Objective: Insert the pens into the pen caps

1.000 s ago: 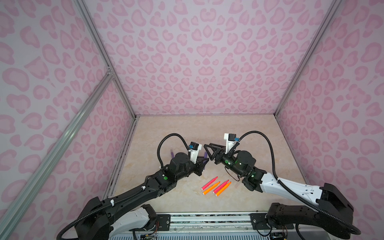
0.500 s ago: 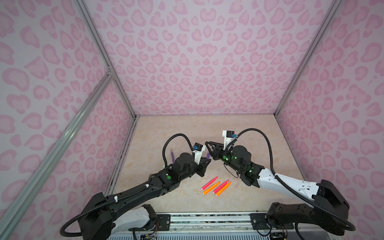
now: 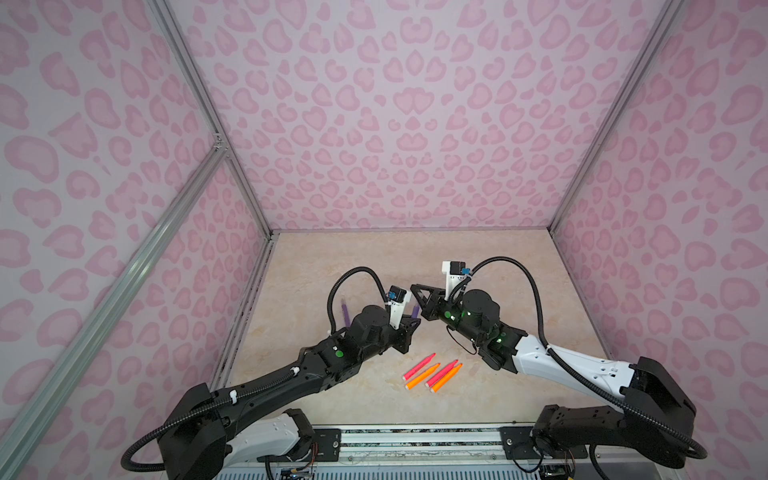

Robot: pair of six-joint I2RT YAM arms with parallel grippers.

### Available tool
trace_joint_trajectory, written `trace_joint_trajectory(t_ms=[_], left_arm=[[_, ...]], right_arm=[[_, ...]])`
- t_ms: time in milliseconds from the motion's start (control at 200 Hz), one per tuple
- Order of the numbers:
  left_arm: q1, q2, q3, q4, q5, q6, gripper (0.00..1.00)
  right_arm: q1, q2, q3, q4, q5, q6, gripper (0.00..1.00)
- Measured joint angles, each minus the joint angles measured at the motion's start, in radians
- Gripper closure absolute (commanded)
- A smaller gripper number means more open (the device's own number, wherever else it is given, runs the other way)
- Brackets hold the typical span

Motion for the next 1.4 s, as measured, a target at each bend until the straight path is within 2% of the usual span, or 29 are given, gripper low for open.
trace_joint_trajectory(t_ms=[215,495,875,1280,1400], left_arm=[[0.023,-0.02,0.0,-0.024,0.005,-0.017,0.96],[0.136,-0.056,-0.038,-0.034,0.169,-0.027,0.96],[0.167,-0.109,-0.06,-0.096,0.13,-0.029,0.96],[0.214,-0.171,-0.069,-0.211,0.132,0.01,0.96],[0.24,-0.182,-0.069,-0.234,0.163,0.024,0.96]], right_arm=[[0.003,0.03,0.019,0.014,-0.018,0.001,1.0],[0.036,0.087,0.041,0.047,0.01,0.004,1.0],[0.083,0.173,0.087,0.077,0.059,0.019,1.0],[0.155,0.242,0.102,0.134,0.141,0.051,1.0],[0.172,0.248,0.102,0.149,0.163,0.051,1.0]])
